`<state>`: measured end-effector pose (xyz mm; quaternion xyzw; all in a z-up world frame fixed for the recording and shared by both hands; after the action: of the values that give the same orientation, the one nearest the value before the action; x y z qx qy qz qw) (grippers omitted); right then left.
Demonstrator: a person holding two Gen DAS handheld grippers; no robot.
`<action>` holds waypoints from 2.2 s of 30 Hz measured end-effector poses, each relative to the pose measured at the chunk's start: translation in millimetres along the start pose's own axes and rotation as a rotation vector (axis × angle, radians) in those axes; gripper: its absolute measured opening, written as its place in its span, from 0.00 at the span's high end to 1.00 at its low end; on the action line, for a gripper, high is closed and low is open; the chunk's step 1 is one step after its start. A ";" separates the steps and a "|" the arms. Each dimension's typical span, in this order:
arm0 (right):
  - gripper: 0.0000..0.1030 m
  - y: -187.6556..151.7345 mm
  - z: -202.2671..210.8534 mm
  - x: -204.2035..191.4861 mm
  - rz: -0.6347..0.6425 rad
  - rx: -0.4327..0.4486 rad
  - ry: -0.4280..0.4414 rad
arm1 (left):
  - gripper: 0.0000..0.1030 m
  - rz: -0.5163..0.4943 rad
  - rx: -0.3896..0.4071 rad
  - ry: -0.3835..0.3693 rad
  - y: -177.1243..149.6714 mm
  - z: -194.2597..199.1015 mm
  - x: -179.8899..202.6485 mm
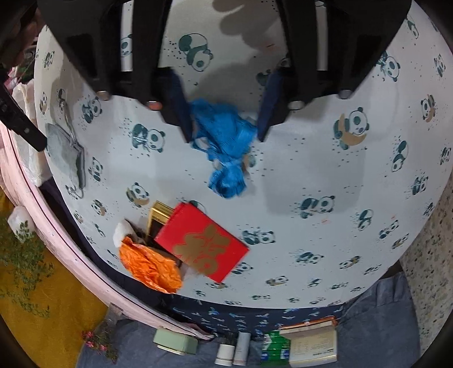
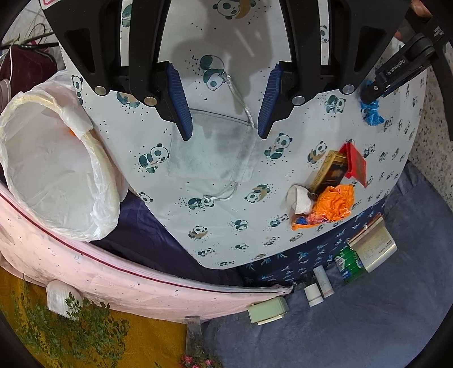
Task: Collect trash
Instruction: 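Grasp the blue cloth with the left tool while the right tool grasps the grey mesh bag, then carry the blue cloth and grey bag over the bin while both tools open to drop them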
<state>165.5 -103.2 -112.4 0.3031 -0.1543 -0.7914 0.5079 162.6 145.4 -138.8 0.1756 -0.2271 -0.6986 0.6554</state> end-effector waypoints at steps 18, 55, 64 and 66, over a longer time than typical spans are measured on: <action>0.54 9.1 -34.5 23.6 -0.047 -0.042 -0.036 | 0.71 -0.041 0.063 -0.121 33.7 11.2 46.7; 0.95 55.5 102.8 105.6 -0.163 0.215 0.026 | 0.71 -0.308 0.122 -0.258 43.4 68.6 210.6; 0.95 62.4 129.5 164.4 -0.242 0.266 -0.013 | 0.71 -0.437 0.139 -0.299 41.2 80.1 287.7; 0.95 63.4 132.4 174.6 -0.257 0.272 -0.021 | 0.71 -0.466 0.143 -0.308 40.8 80.8 304.9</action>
<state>73.8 -296.0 -32.1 0.3778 -0.2254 -0.8247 0.3555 128.7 -152.6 -33.0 0.1605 -0.3262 -0.8312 0.4207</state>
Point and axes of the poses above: each gripper's, at about its wrist camera, not at the fingertips, and z roughly against the way its jaws point, x to its right, y to its top, the point moved 5 cm from there along -z, roughly the way its jaws point, and after that the axes turned 14 degrees about -z, right-handed, at the moved point
